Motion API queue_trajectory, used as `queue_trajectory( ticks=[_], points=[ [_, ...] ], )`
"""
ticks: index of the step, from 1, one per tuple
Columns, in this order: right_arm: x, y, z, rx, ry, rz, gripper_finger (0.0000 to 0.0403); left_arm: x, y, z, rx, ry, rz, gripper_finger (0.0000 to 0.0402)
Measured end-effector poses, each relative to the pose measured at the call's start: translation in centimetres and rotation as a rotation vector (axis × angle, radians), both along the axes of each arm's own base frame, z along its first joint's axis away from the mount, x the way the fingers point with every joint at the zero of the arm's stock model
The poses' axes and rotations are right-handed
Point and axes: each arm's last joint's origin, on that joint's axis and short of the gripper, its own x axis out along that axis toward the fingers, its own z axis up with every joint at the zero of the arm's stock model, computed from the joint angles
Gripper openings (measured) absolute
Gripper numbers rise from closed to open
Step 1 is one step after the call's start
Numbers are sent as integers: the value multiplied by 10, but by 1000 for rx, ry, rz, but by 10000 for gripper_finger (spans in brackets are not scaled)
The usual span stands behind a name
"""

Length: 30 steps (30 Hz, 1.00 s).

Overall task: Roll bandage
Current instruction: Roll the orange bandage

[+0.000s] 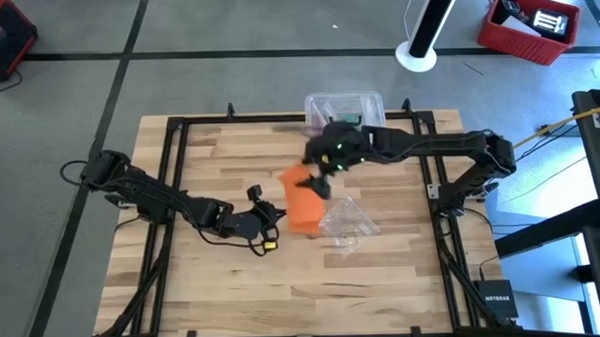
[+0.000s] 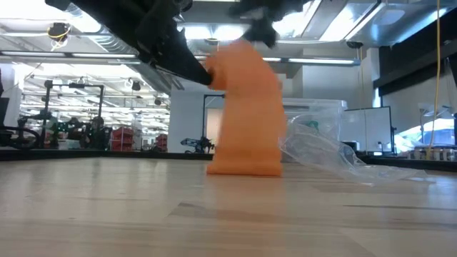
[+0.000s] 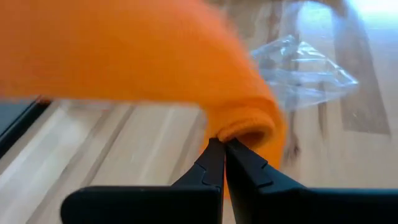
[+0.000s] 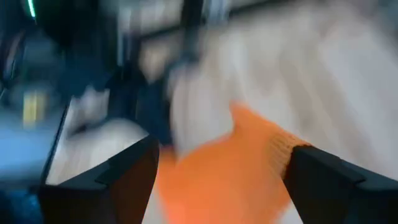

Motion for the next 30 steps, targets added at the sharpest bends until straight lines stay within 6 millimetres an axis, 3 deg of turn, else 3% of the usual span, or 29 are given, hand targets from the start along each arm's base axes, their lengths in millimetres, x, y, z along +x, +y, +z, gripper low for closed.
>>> queue_trajectory(
  ticks=[3, 7, 13, 22, 25, 30],
  points=[
    [12, 1, 8, -23, -142, -63, 317, 2, 7, 1, 15, -5, 19, 0],
    [5, 3, -10, -75, 59, -23, 317, 2, 6, 0, 1, -7, 26, 0],
    [-7, -2, -14, -208, 227, -160, 317, 0, -1, 1, -4, -15, 4, 0],
    [3, 6, -5, -249, 90, -111, 317, 1, -1, 2, 1, -28, 0, 0],
    [7, 13, -7, -255, 73, -2, 317, 2, -1, 3, 2, -29, 0, 0],
    [-2, 24, -22, -298, 251, 89, 317, 1, -1, 1, 4, -16, -2, 0]
  ],
)
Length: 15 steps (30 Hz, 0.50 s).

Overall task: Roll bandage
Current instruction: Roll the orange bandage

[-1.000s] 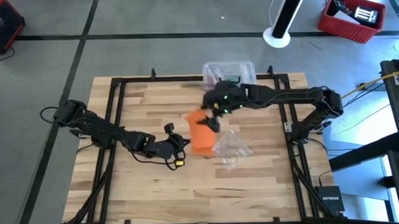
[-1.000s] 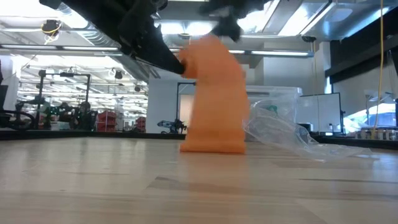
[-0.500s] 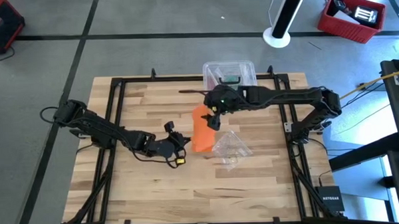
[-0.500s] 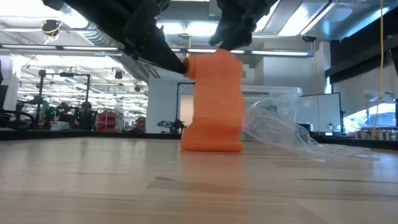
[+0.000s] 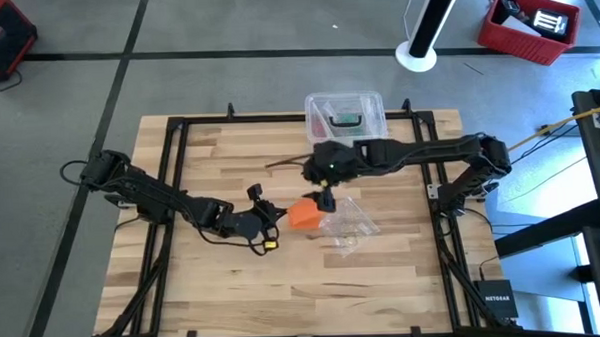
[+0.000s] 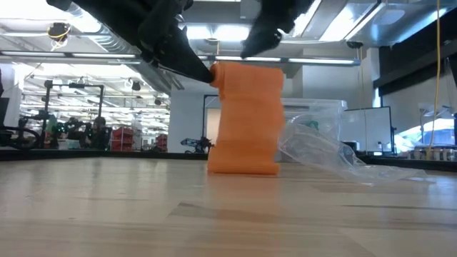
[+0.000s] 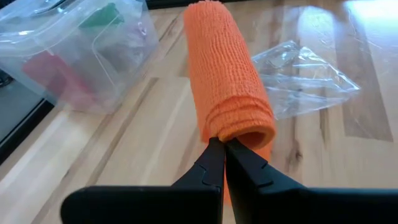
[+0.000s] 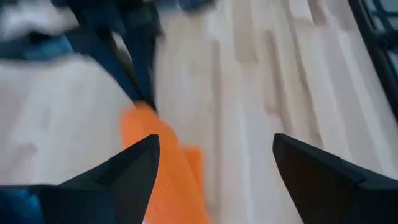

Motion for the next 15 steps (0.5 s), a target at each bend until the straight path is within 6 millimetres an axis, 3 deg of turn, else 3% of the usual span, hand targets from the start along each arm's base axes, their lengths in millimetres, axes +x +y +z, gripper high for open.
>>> queue_trajectory(
  ticks=[7, 11, 15],
  points=[
    [-42, 23, 21, -53, 66, -1, 317, 3, -3, 5, 5, -56, -19, 0],
    [-71, 38, 9, -74, 72, 35, 317, 2, -5, 6, 34, -48, -40, 0],
    [-100, 51, -13, -200, -50, 11, 317, 3, -4, 6, 37, -46, -39, 0]
  ],
)
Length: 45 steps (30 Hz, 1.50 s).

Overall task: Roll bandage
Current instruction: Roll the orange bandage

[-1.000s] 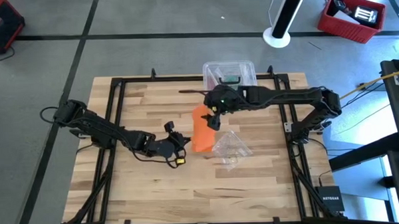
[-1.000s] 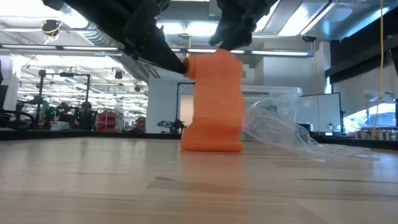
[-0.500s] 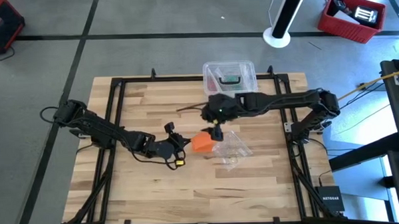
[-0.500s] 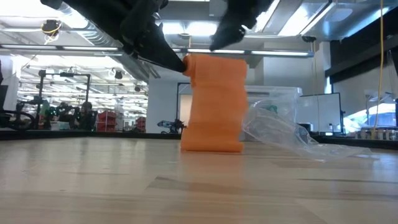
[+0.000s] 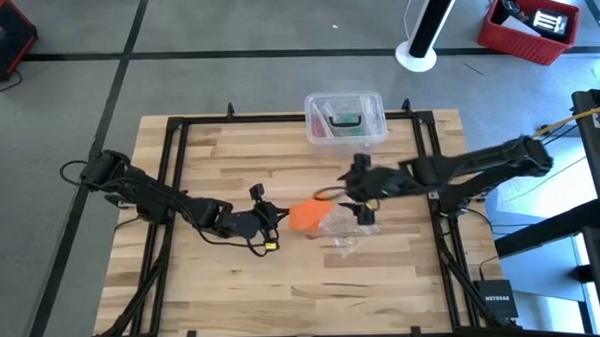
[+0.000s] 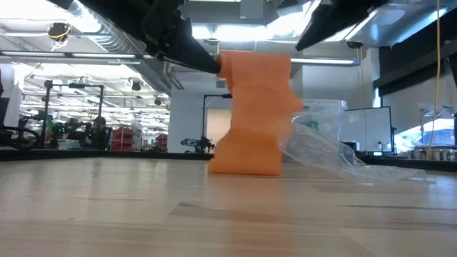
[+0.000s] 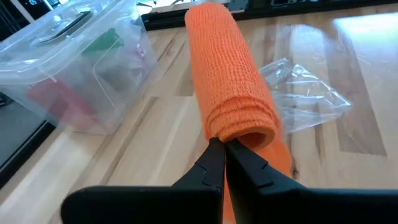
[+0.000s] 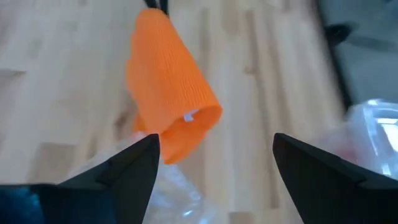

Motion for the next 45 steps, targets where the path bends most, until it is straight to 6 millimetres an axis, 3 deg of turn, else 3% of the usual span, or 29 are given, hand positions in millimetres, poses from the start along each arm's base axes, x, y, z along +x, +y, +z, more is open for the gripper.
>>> queue_trajectory(
  ticks=[6, 8, 11, 18, 22, 29, 41, 45],
  points=[
    [-25, 6, -56, -16, -104, -36, 317, 0, 0, 0, -22, -10, 9, 0],
    [-28, 6, -74, 66, -98, -74, 317, 0, 0, 0, -30, -13, 13, 0],
    [-29, 8, -94, 234, -104, -99, 317, 0, 0, 1, -29, -18, 13, 0],
    [-21, 10, -131, 324, -305, -65, 317, 1, 0, 1, -39, -30, 17, 0],
    [-8, 14, -135, 363, -387, -19, 305, 1, 0, 1, -39, -29, 18, 0],
    [8, 19, -143, 358, -350, -9, 247, 1, 0, 1, -43, -31, 19, 0],
    [32, 24, -133, 282, -342, 53, 183, 0, 0, 1, -9, -16, 16, 0],
    [37, 27, -123, 287, -345, 75, 132, -1, 1, 1, 40, -22, 84, 0]
  ],
)
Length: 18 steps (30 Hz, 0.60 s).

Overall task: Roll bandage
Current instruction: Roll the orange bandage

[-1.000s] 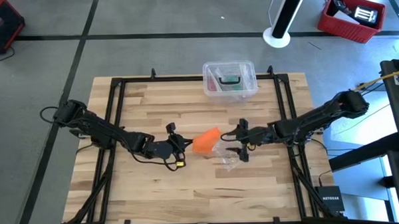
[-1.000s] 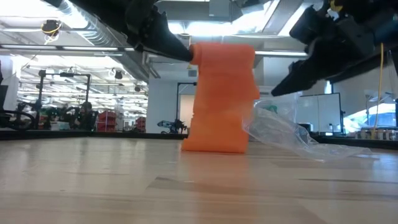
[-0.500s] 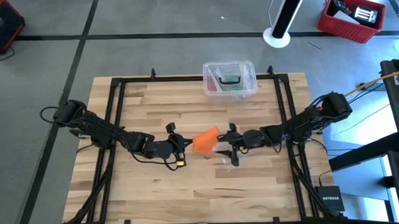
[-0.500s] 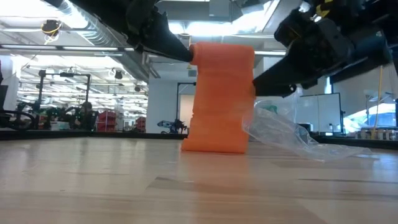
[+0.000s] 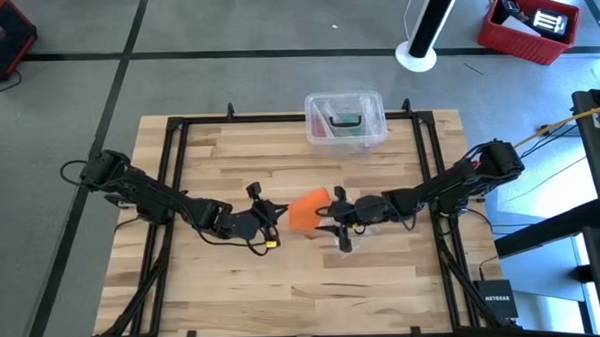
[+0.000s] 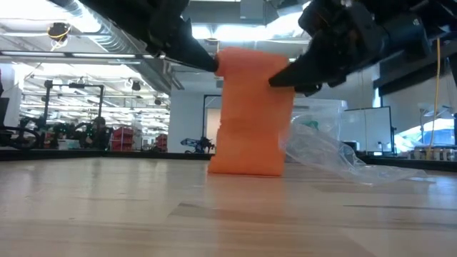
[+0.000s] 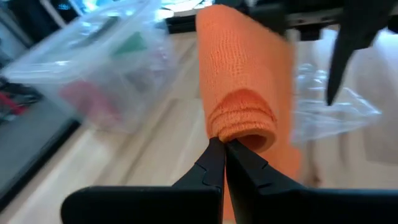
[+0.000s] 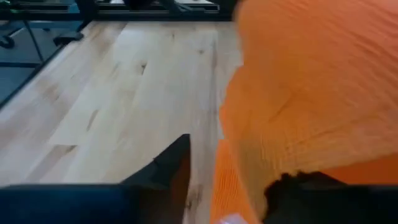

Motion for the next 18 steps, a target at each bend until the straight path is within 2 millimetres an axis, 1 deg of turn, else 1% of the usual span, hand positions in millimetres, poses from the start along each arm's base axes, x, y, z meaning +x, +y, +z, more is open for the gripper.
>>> queue_trajectory(
  ticks=[3, 5, 6, 7, 10, 12, 15, 18],
  points=[
    [3, 7, 17, 34, -45, 57, 68, -1, -1, 1, 10, -8, 14, 0],
    [1, 13, 35, 24, -80, 111, 23, -1, -2, 0, 15, 2, 9, 0],
    [1, 16, 46, 7, -96, 130, 12, -2, -3, -1, 23, 14, 5, 0],
    [0, 19, 56, -9, -107, 141, 10, -3, -3, -1, 30, 23, -1, 0],
    [-3, 24, 92, -46, -146, 131, 23, -3, -6, -2, 33, 30, -11, 0],
    [-3, 23, 120, -77, -195, 121, 24, -4, -8, -2, 45, 48, -57, 0],
    [0, 20, 159, -120, -270, 94, 14, -3, -13, -1, 71, 60, -143, 0],
    [4, 14, 193, -166, -342, 90, 5, -2, -14, 0, 54, 48, -153, 0]
  ],
)
